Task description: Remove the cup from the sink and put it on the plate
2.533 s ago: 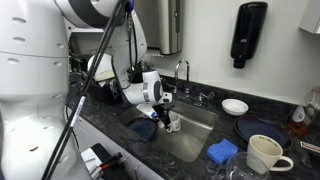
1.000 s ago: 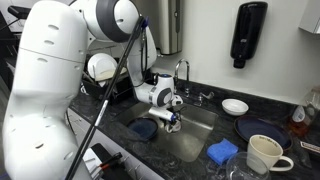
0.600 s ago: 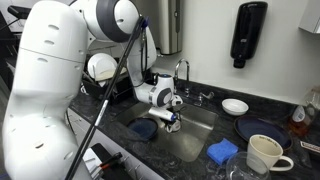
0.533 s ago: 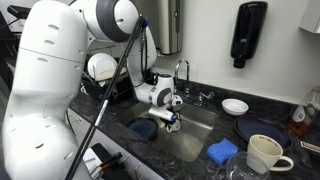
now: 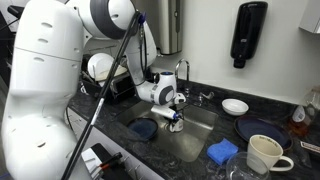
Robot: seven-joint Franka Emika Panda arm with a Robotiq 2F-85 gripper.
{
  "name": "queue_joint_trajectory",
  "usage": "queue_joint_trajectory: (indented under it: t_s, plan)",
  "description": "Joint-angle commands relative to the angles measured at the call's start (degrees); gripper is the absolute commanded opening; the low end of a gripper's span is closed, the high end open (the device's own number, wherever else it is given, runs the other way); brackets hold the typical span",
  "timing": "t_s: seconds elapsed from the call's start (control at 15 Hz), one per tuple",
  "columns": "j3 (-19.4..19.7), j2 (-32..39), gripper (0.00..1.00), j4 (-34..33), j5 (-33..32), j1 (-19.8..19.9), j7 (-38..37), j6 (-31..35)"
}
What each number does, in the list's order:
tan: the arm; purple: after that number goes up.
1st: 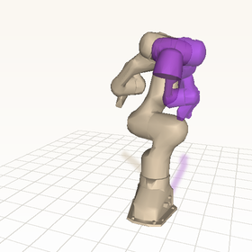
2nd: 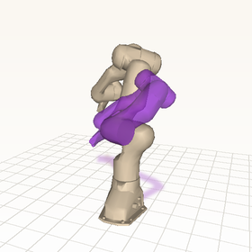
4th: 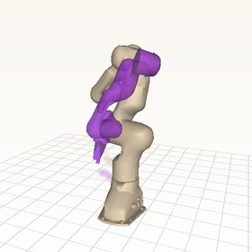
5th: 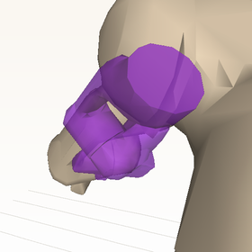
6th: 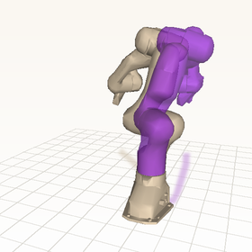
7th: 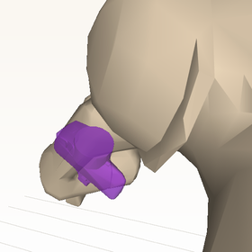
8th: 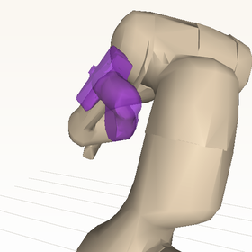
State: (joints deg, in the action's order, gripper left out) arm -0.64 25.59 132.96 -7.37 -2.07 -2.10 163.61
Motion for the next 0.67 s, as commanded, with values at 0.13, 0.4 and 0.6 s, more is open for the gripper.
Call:
queue_joint_trajectory:
  t_s: [0.13, 0.4, 0.6]
  plan:
    - [8.8, -6.9, 0.04, 1.3, -3.0, -4.2, -6.1, -1.9]
    - [12.8, -8.9, 0.04, 1.3, -6.1, -5.2, -10.8, -1.6]
    - [14.8, -10.1, 0.04, 1.5, -8.4, -5.4, -13.9, -1.5]
